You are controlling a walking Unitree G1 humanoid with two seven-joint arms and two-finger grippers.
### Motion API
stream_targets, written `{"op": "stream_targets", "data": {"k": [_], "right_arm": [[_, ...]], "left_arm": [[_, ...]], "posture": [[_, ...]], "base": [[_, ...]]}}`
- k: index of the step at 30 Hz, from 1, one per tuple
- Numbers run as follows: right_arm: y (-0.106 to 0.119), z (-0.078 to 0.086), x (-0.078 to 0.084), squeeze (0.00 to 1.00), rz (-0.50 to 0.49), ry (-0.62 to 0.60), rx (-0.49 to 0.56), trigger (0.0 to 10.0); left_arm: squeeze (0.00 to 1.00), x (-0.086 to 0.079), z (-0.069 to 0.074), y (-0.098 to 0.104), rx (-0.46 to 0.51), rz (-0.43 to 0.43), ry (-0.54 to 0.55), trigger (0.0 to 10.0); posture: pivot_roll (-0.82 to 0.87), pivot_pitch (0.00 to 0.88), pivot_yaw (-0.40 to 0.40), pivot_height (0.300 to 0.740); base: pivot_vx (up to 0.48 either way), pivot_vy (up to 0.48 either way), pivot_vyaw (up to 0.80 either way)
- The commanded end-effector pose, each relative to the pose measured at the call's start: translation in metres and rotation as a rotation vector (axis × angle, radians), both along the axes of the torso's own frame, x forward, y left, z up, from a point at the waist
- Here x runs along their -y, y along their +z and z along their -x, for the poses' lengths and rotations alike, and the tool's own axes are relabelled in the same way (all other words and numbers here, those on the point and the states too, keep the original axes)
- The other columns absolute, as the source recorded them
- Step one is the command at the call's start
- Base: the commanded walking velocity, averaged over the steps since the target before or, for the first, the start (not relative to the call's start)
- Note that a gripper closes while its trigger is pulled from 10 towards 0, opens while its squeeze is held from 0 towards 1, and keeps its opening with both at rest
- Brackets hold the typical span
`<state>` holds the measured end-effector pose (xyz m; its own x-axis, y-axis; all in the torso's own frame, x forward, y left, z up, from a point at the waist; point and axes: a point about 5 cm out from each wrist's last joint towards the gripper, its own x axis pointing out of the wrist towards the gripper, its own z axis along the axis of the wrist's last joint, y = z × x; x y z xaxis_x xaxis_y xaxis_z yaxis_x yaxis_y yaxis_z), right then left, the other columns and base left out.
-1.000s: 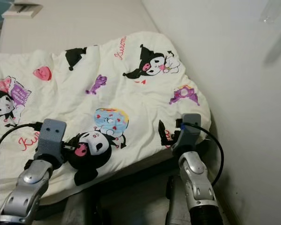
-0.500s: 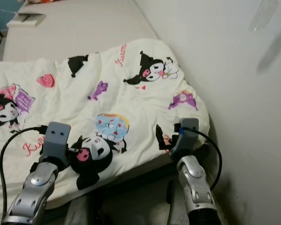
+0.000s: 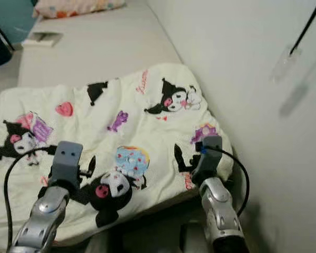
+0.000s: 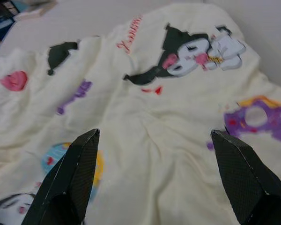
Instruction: Clean up the room
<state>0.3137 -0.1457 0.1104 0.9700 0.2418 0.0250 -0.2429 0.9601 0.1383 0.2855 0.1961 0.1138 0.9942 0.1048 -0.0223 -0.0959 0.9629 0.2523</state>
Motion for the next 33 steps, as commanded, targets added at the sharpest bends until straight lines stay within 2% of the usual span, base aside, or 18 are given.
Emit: {"op": "stream_targets", "data": {"k": [1,10,19,25,33], "right_arm": [[-0.007,0.004,-0.001,0.00,-0.010,0.007,-0.021,10.0],[-0.007,0.003,-0.001,0.00,-0.021,0.012,-0.019,10.0],[-0.019,0.006,0.000,0.00,-0.018,0.010,-0.062,10.0],[-0.022,0.006,0.003,0.00,-0.011,0.004,-0.074,10.0],[-0.033,0.005,0.009,0.00,0.025,-0.014,-0.138,10.0]], "left_arm": [[0.00,-0.003,0.005,-0.009,-0.034,-0.005,0.018,10.0],[0.00,0.000,0.007,-0.010,-0.027,-0.006,0.027,10.0],[0.00,0.006,0.012,-0.038,-0.134,0.041,0.008,10.0],[0.00,0.006,0.011,-0.043,-0.173,0.067,-0.012,10.0],[0.00,0.010,0.004,-0.052,-0.220,-0.049,-0.068,10.0]], "posture": [[-0.05,0.165,0.032,0.683],[-0.06,0.149,0.035,0.710],[-0.06,0.132,0.030,0.740],[-0.06,0.125,0.025,0.740],[-0.07,0.127,0.021,0.740]], "base": [[0.000,0.000,0.00],[0.000,0.000,0.00],[0.000,0.000,0.00],[0.000,0.000,0.00],[0.000,0.000,0.00]]}}
